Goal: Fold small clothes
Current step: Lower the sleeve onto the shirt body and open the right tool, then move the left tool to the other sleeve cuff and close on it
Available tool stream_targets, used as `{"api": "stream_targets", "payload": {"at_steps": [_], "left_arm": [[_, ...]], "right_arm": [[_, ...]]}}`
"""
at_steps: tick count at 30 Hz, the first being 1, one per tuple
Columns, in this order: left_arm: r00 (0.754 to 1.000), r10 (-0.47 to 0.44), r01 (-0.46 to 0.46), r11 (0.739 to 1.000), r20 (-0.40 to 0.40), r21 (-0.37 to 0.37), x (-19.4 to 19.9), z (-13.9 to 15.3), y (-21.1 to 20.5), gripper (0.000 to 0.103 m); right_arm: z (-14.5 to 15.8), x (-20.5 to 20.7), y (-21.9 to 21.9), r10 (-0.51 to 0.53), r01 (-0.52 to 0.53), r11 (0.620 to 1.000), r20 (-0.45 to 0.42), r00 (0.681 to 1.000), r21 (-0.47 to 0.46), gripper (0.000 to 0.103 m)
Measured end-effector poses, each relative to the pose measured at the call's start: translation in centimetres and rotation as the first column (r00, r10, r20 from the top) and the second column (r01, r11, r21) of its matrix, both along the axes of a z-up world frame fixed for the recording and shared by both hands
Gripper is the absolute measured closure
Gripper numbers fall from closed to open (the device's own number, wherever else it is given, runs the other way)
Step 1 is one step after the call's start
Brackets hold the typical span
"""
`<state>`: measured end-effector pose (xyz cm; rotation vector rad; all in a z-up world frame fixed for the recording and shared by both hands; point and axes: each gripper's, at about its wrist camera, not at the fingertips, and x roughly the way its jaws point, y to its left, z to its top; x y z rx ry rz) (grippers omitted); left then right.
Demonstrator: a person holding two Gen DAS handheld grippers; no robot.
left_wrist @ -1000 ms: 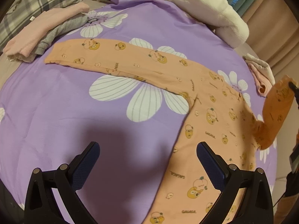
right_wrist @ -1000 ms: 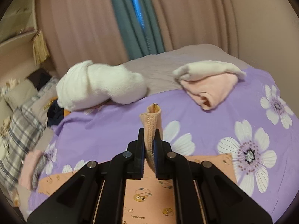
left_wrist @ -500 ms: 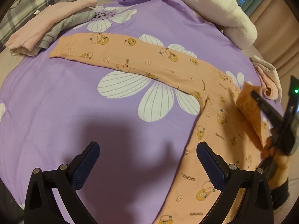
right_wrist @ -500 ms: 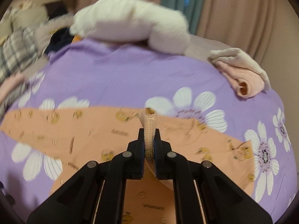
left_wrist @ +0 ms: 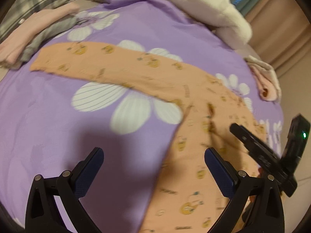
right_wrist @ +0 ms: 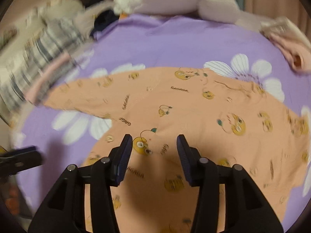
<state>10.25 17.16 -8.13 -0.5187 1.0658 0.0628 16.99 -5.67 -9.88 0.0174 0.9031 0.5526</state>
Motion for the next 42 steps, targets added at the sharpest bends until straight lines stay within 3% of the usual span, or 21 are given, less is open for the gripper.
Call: {"api": "stream_targets", "payload": {"at_steps": [3, 7, 11, 16, 20, 23, 26, 28, 30, 32, 33, 38, 42], "left_arm": [[0.999, -0.037, 0.038, 0.999, 0.04, -0.037, 1.4, 0.8, -1.4, 0.001], [0.993, -0.094, 0.101, 0.991, 0.077, -0.085, 3.8, 1.4, -3.9, 0.001], [0.975, -0.179, 0.199, 0.967, 0.13, -0.159, 6.5, 1.5, -7.3, 0.002], [0.955, -0.26, 0.288, 0.93, 0.145, -0.227, 9.7, -0.3, -11.9, 0.029], [0.954, -0.28, 0.298, 0.923, 0.106, -0.244, 11.2, -2.6, -14.0, 0.032], [0.964, -0.259, 0.267, 0.94, 0.065, -0.213, 11.8, -4.2, -14.0, 0.033], [0.971, -0.24, 0.236, 0.958, -0.001, -0.163, 12.1, -6.0, -13.5, 0.036], [0.972, -0.235, 0.232, 0.959, 0.002, -0.164, 12.1, -6.3, -13.0, 0.041], [0.972, -0.235, 0.232, 0.957, 0.004, -0.172, 12.0, -6.2, -12.8, 0.041], [0.97, -0.244, 0.24, 0.957, 0.0, -0.165, 12.1, -6.1, -12.9, 0.041], [0.969, -0.248, 0.245, 0.956, 0.0, -0.16, 12.1, -6.1, -13.1, 0.041], [0.966, -0.259, 0.257, 0.957, -0.001, -0.135, 12.5, -6.1, -13.7, 0.041], [0.967, -0.254, 0.25, 0.955, -0.003, -0.16, 12.4, -6.0, -13.4, 0.041]], "right_arm": [[0.6, -0.5, -4.9, -0.087, 0.09, 0.988, -0.028, 0.996, 0.122, 0.056], [-0.1, -0.3, -11.7, -0.258, 0.265, 0.955, -0.063, 0.964, 0.131, 0.062], [-0.9, -0.8, -18.3, -0.39, 0.404, 0.894, -0.111, 0.914, 0.193, 0.073], [-1.1, -0.9, -23.0, -0.457, 0.479, 0.828, -0.144, 0.878, 0.291, 0.08], [-1.7, 0.2, -24.4, -0.44, 0.481, 0.799, -0.195, 0.876, 0.361, 0.083], [-2.5, 1.7, -24.6, -0.427, 0.485, 0.785, -0.232, 0.874, 0.385, 0.083], [-3.8, 2.9, -25.3, -0.448, 0.518, 0.778, -0.264, 0.854, 0.356, 0.083], [-4.9, 3.4, -26.0, -0.489, 0.56, 0.778, -0.285, 0.824, 0.285, 0.085], [-5.8, 3.6, -26.6, -0.519, 0.589, 0.77, -0.296, 0.802, 0.244, 0.098], [-5.8, 3.2, -27.1, -0.533, 0.603, 0.758, -0.295, 0.793, 0.249, 0.097], [-5.4, 2.8, -27.2, -0.534, 0.6, 0.757, -0.286, 0.796, 0.259, 0.091], [-3.3, 0.6, -25.6, -0.457, 0.5, 0.816, -0.207, 0.865, 0.291, 0.09], [-5.3, -0.1, -24.8, -0.449, 0.496, 0.847, -0.242, 0.86, 0.191, 0.095]]}}
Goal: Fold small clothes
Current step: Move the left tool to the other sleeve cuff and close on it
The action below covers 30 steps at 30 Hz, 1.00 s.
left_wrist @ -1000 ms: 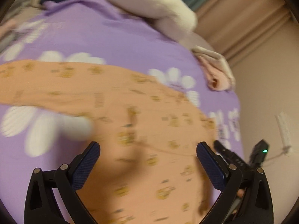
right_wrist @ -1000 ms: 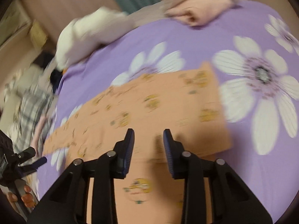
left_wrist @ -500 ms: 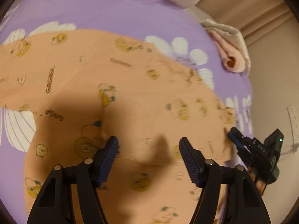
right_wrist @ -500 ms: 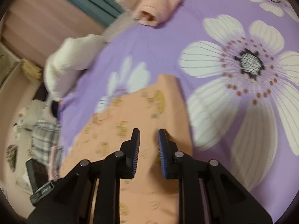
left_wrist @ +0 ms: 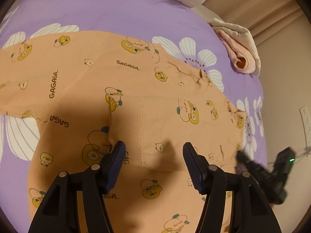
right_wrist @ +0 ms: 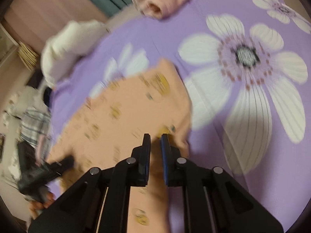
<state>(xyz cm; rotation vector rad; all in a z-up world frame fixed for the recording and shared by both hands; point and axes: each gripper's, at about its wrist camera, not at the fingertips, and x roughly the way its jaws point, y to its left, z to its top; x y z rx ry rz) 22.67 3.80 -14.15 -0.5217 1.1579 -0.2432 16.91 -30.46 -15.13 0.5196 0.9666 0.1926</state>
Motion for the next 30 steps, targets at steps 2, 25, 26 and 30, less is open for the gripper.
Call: {"api": "stream_targets", "payload": {"at_steps": [2, 25, 26, 30], "left_arm": [[1.0, 0.006, -0.006, 1.0, -0.002, -0.024, -0.4, 0.4, 0.6, 0.041], [0.75, 0.661, -0.635, 0.725, 0.011, -0.265, -12.4, 0.1, 28.5, 0.03], [0.733, 0.68, -0.654, 0.706, 0.006, -0.272, -12.5, -0.1, 29.2, 0.03], [0.68, 0.733, -0.703, 0.645, -0.015, -0.299, -12.4, -1.4, 32.1, 0.03]], "right_arm": [[-0.8, -0.4, 0.0, -0.004, 0.003, 1.0, -0.018, 1.0, -0.022, 0.094], [5.4, -10.2, 6.3, 0.121, -0.131, 0.989, 0.149, 0.981, 0.063, 0.061], [5.4, -10.2, 6.5, 0.125, -0.135, 0.989, 0.147, 0.981, 0.06, 0.061], [5.7, -10.1, 7.6, 0.134, -0.138, 0.99, 0.144, 0.98, 0.018, 0.061]]}}
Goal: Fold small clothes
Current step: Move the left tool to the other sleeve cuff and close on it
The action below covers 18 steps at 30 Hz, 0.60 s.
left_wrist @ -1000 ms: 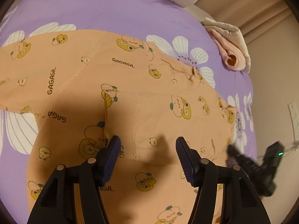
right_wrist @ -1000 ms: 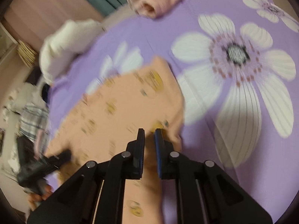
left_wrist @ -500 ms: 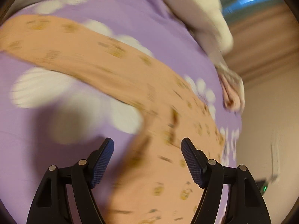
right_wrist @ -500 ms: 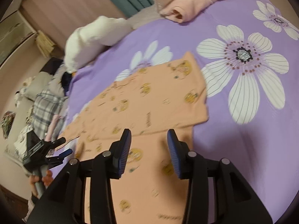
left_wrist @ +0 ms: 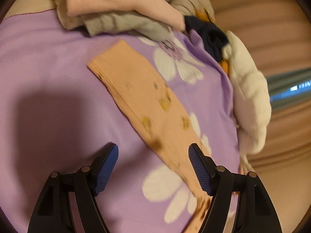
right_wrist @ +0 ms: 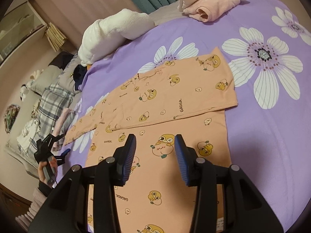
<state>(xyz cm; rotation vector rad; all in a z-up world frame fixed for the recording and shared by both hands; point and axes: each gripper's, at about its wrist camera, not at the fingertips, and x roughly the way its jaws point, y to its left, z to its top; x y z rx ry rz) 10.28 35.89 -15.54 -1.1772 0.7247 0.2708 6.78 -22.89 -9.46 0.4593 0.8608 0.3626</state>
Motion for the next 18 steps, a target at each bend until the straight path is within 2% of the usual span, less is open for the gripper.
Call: {"api": "stream_targets", "payload": {"at_steps": [7, 15, 17, 18], "left_arm": [[0.986, 0.13, -0.12, 0.988, 0.104, -0.094, 0.4, -1.1, 3.8, 0.03], [0.979, 0.189, -0.182, 0.979, 0.08, -0.092, 1.5, -0.8, 5.8, 0.03], [0.977, 0.206, -0.201, 0.976, 0.059, -0.087, 1.5, -0.7, 6.0, 0.039], [0.977, 0.211, -0.208, 0.976, 0.035, -0.07, 1.5, -0.6, 6.0, 0.049]], "right_arm": [[0.2, 0.3, 1.0, 0.013, -0.013, 1.0, 0.0, 1.0, -0.012, 0.061], [0.0, 0.2, 1.0, 0.008, -0.008, 1.0, -0.007, 1.0, -0.013, 0.061], [-0.2, 0.1, 0.8, 0.003, -0.003, 1.0, -0.012, 1.0, -0.019, 0.061], [-0.3, 0.0, 0.8, 0.002, -0.002, 1.0, -0.013, 1.0, -0.023, 0.061]]}}
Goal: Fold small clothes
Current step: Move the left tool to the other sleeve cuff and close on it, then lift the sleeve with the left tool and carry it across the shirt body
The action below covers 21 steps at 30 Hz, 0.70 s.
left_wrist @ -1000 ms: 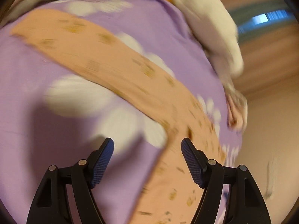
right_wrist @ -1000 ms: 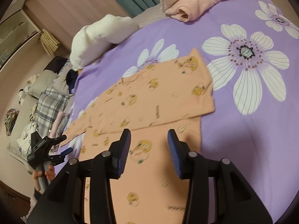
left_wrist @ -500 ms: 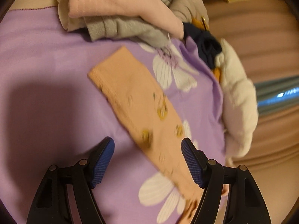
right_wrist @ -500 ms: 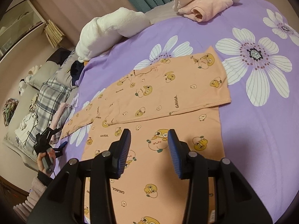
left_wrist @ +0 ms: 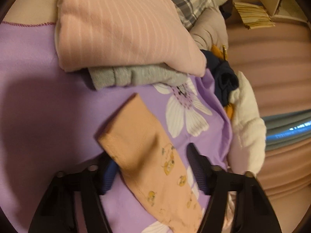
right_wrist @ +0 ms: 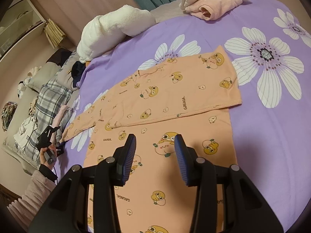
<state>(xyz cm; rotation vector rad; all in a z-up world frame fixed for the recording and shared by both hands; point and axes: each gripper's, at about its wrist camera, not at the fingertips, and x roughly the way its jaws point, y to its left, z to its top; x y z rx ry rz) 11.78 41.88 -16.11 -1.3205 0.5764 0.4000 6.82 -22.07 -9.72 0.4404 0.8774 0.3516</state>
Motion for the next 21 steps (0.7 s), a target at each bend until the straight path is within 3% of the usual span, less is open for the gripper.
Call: {"api": "stream_targets", "payload": {"at_steps": [4, 8, 12, 21], "left_arm": [[0.996, -0.009, 0.013, 0.999, -0.092, 0.047, 0.1, -0.1, -0.1, 0.087], [0.986, -0.036, 0.053, 0.993, -0.162, 0.104, 0.0, 0.9, -0.5, 0.094], [0.981, -0.089, 0.123, 0.971, -0.172, 0.203, 0.8, 3.9, -2.2, 0.095], [0.949, -0.291, 0.315, 0.871, -0.121, 0.377, 3.8, 11.4, -9.8, 0.097]], "right_arm": [[-0.3, -0.2, -0.1, -0.003, 0.003, 1.0, -0.008, 1.0, -0.001, 0.061], [-0.5, -0.2, -0.3, -0.008, 0.008, 1.0, -0.012, 1.0, 0.001, 0.061], [-0.6, -0.1, -0.2, -0.003, 0.003, 1.0, -0.012, 1.0, 0.01, 0.061], [-0.5, -0.9, -0.2, 0.014, -0.015, 0.999, 0.006, 1.0, 0.032, 0.061]]}}
